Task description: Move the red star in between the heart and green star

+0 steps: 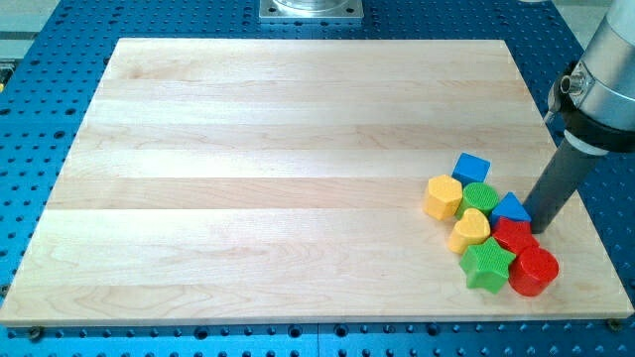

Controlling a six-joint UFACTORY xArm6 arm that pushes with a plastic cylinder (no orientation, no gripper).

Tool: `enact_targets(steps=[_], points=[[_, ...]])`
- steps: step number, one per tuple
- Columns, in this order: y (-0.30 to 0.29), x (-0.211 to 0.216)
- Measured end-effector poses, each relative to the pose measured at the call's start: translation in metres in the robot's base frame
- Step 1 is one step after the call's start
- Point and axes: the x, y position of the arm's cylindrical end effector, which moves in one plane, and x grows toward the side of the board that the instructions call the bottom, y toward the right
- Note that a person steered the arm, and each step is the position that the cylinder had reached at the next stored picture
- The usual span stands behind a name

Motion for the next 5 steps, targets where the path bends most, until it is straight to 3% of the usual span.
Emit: enact_targets(steps=[5], points=[[-0.002, 0.035]])
